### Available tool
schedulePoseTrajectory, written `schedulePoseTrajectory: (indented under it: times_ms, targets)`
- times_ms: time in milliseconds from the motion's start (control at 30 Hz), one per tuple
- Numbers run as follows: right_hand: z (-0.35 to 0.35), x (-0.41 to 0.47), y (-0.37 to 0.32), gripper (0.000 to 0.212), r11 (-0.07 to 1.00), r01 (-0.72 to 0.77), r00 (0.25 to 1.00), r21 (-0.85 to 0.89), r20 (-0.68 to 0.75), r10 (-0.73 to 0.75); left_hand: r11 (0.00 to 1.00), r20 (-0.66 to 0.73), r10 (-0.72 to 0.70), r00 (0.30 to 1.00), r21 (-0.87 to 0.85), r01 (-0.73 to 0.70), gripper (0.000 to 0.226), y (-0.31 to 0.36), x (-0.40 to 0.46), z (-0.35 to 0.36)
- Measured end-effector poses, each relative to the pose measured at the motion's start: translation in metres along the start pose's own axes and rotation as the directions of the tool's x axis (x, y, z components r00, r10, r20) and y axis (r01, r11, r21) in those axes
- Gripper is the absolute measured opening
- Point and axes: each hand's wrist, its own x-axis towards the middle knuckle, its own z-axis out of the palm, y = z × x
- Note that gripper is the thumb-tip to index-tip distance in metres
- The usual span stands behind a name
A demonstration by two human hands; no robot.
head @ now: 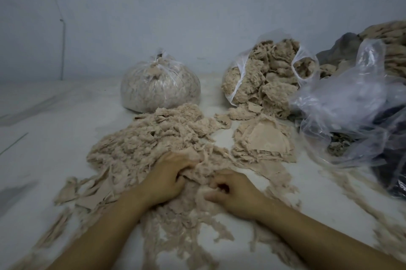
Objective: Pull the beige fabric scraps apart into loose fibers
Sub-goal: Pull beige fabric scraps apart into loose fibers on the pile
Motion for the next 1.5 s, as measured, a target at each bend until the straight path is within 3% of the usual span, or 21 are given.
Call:
schedulePoseTrajectory:
  times_ms: [100, 200, 333, 400, 467, 567, 633, 700, 733, 800, 867, 933, 1000, 1100, 1133, 1200, 1267, 1300, 1367, 1400, 1500]
  targets:
    - [-0.006, 0.006, 0.002, 0.025, 0.988, -0.05, 0.975, 0.145, -0.209, 0.08, 0.983, -0.033, -0.079, 0.996, -0.167, 0.073, 0.018, 0.0, 0.001, -0.002]
    - [-0.002, 0.023, 0.001, 0.041, 0.997, -0.074, 0.995, 0.013, -0.073, 0.075, 0.961, -0.079, -0.093, 0.993, -0.269, 0.069, 0.022, 0.008, 0.002, -0.007]
    - [0.002, 0.04, -0.005, 0.011, 0.98, -0.127, 0.965, 0.153, -0.211, 0.158, 0.972, -0.286, -0.059, 0.957, -0.235, -0.01, 0.028, 0.016, 0.016, -0.027]
    - [-0.006, 0.049, -0.006, 0.013, 0.95, -0.227, 0.919, 0.215, -0.274, 0.282, 0.952, -0.397, -0.196, 0.897, -0.297, 0.077, 0.03, 0.014, 0.024, -0.039]
    - [-0.016, 0.054, -0.006, 0.015, 0.939, -0.297, 0.893, 0.172, -0.299, 0.337, 0.908, -0.413, -0.32, 0.852, -0.39, 0.152, 0.031, 0.009, 0.028, -0.043]
    - [-0.019, 0.05, -0.013, 0.015, 0.945, -0.198, 0.929, 0.261, -0.257, 0.266, 0.936, -0.349, -0.269, 0.898, -0.312, 0.16, 0.024, 0.009, 0.027, -0.037]
    - [-0.011, 0.046, -0.022, 0.04, 0.946, -0.122, 0.977, 0.299, -0.131, 0.168, 0.939, -0.32, -0.197, 0.927, -0.334, 0.084, 0.023, 0.016, 0.025, -0.031]
    - [0.0, 0.048, -0.025, 0.023, 0.971, -0.06, 0.984, 0.23, -0.151, 0.096, 0.934, -0.329, -0.153, 0.932, -0.355, 0.028, 0.026, 0.02, 0.025, -0.026]
    - [0.0, 0.05, -0.025, 0.006, 0.972, -0.067, 0.966, 0.226, -0.229, 0.12, 0.939, -0.349, -0.165, 0.923, -0.342, 0.039, 0.026, 0.019, 0.025, -0.025]
    - [-0.006, 0.053, -0.019, 0.019, 0.949, -0.118, 0.897, 0.291, -0.378, 0.227, 0.951, -0.339, -0.237, 0.91, -0.271, 0.146, 0.037, 0.009, 0.018, -0.024]
    - [-0.018, 0.053, -0.012, 0.025, 0.914, -0.164, 0.828, 0.371, -0.451, 0.332, 0.954, -0.204, -0.291, 0.935, -0.134, 0.268, 0.047, -0.008, 0.006, -0.023]
    - [-0.026, 0.05, -0.001, 0.03, 0.891, -0.198, 0.775, 0.408, -0.491, 0.398, 0.937, 0.005, -0.348, 0.937, 0.011, 0.348, 0.053, -0.02, -0.005, -0.021]
    - [-0.028, 0.048, 0.005, 0.031, 0.831, -0.194, 0.778, 0.521, -0.434, 0.453, 0.932, 0.056, -0.357, 0.933, 0.09, 0.351, 0.052, -0.023, -0.008, -0.019]
    - [-0.021, 0.046, 0.002, 0.024, 0.731, -0.137, 0.84, 0.669, -0.312, 0.443, 0.924, -0.164, -0.381, 0.91, -0.092, 0.371, 0.049, -0.011, 0.0, -0.015]
    - [-0.018, 0.045, 0.0, 0.021, 0.732, -0.146, 0.867, 0.665, -0.27, 0.418, 0.897, -0.189, -0.428, 0.884, -0.209, 0.389, 0.049, -0.005, 0.004, -0.015]
    - [-0.01, 0.045, -0.002, 0.031, 0.778, -0.199, 0.895, 0.596, -0.212, 0.391, 0.793, -0.091, -0.522, 0.848, -0.418, 0.443, 0.06, 0.006, 0.01, -0.012]
    - [-0.007, 0.049, -0.004, 0.015, 0.802, -0.199, 0.878, 0.564, -0.261, 0.402, 0.796, -0.073, -0.518, 0.852, -0.404, 0.45, 0.063, 0.009, 0.014, -0.009]
    - [-0.007, 0.051, -0.002, 0.014, 0.804, -0.201, 0.856, 0.559, -0.298, 0.422, 0.821, -0.149, -0.508, 0.849, -0.382, 0.424, 0.051, 0.008, 0.015, -0.01]
    - [-0.015, 0.053, -0.001, 0.027, 0.743, -0.239, 0.792, 0.626, -0.317, 0.521, 0.815, -0.271, -0.534, 0.801, -0.419, 0.401, 0.023, 0.006, 0.015, -0.017]
    - [-0.019, 0.052, -0.002, 0.03, 0.684, -0.24, 0.766, 0.689, -0.299, 0.569, 0.794, -0.268, -0.562, 0.783, -0.442, 0.418, 0.021, 0.004, 0.016, -0.021]
    - [-0.027, 0.056, 0.003, 0.027, 0.587, -0.186, 0.745, 0.788, -0.276, 0.607, 0.789, -0.001, -0.567, 0.824, -0.288, 0.543, 0.03, 0.004, 0.017, -0.034]
